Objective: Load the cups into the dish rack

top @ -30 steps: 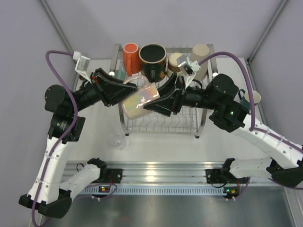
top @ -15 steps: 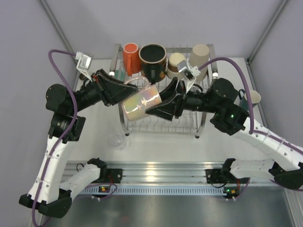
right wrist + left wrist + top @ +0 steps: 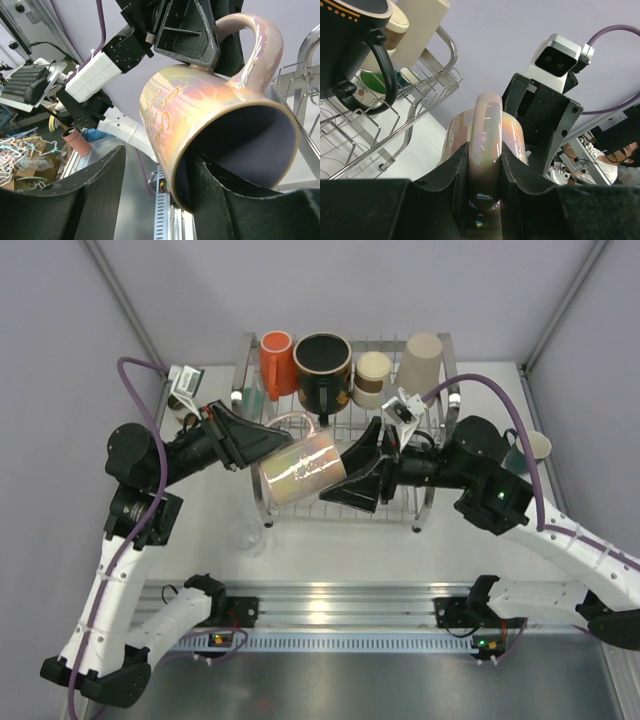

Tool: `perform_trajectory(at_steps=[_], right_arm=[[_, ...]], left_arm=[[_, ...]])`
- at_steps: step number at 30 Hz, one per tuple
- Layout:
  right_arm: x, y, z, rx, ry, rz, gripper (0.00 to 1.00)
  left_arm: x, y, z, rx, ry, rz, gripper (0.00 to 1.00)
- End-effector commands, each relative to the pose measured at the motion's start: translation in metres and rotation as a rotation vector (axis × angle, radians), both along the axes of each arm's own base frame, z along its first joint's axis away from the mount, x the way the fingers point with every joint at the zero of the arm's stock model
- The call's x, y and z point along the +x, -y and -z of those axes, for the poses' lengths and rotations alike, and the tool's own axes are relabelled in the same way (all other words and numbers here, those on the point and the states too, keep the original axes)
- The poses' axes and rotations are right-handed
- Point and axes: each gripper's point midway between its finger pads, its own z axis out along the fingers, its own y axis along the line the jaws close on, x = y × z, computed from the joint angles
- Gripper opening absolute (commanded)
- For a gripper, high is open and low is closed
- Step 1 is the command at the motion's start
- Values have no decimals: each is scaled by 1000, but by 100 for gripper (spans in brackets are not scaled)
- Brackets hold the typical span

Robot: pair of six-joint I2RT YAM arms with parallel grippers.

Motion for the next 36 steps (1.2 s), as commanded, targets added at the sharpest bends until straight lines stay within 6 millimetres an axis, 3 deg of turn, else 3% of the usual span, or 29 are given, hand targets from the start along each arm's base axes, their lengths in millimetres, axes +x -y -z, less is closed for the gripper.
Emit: perform_trajectory(at_steps=[1,8,13,19,23,27,28,30,31,36], right_arm=[[-7,16,-8,-11,32,-6,53],[-9,25,22,-112,-11,1,57],[-14,44,36,-178,-15,9,57],[-10,66,36,-246,-32,57,58],[-7,72,22,-270,-16,68,58],[-1,66,20,-308,-25,59,58],[-1,65,10,-299,-7,56,58],[5,57,15,-337,-35,40,58],[3,56,5,-327,-22,18,58],[17,36,19,-412,-93,-20,56]], left_arm=[[-15,-8,-31,-68,105,-26,0],[-16,-7,-25,-65,79,-10,0],[-18,-7,-12,-18,49,-11,0],[-23,-6,9,2,8,11,0],[-28,-6,23,11,-17,29,0],[-34,-7,37,22,-37,42,0],[-37,-7,40,27,-40,52,0],[-37,-7,48,35,-58,56,0],[-38,-6,52,36,-70,61,0],[-41,-6,74,47,-115,78,0]])
